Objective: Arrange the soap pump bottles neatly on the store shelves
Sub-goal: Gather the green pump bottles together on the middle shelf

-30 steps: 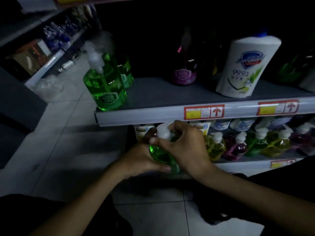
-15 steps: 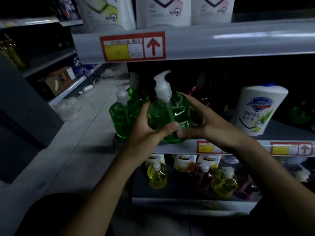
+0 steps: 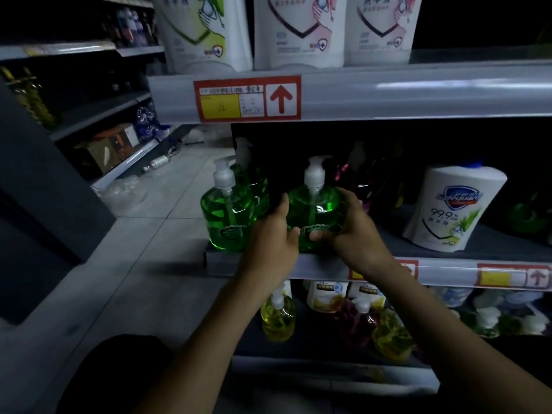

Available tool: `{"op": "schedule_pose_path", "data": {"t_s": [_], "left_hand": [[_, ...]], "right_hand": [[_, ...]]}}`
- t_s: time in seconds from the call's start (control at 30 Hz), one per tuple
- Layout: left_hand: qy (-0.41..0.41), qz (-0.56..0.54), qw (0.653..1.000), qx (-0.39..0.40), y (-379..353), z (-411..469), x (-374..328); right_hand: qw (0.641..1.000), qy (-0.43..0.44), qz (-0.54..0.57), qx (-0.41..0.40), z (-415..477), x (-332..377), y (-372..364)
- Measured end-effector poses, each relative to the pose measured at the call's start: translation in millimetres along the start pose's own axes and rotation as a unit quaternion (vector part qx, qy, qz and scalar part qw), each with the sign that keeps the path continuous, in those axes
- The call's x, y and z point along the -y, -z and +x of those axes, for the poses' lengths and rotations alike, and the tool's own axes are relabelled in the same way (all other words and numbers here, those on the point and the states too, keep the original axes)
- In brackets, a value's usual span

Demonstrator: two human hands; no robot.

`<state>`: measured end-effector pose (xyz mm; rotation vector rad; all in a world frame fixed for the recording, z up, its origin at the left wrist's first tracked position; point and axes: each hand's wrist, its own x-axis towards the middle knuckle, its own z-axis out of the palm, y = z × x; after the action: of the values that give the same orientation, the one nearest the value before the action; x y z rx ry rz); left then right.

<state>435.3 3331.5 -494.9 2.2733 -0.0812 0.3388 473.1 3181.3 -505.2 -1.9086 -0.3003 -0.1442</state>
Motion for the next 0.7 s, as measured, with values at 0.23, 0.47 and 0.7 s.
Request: {"op": "schedule_pose_path", "data": {"t_s": [0.23,0.47,0.7], "left_hand": [[-0.081,0.066,0.938,-0.329,75.0,-12.1,4.0],[0.059,0.067,0.990,-0.109,70.2,-3.7,28.5],[0.057,0.090,0.986,-0.131,67.9,2.4,37.1]], "right_hand": [[0.995,0.038,-0.084,-0.032,17.6,0.8,-32.9],[0.984,0.031,-0.154,-0.089,47.9,-2.9,-45.1],[0.989,-0.024,-0.138,-0.044,63.6,4.5,-51.2]]}}
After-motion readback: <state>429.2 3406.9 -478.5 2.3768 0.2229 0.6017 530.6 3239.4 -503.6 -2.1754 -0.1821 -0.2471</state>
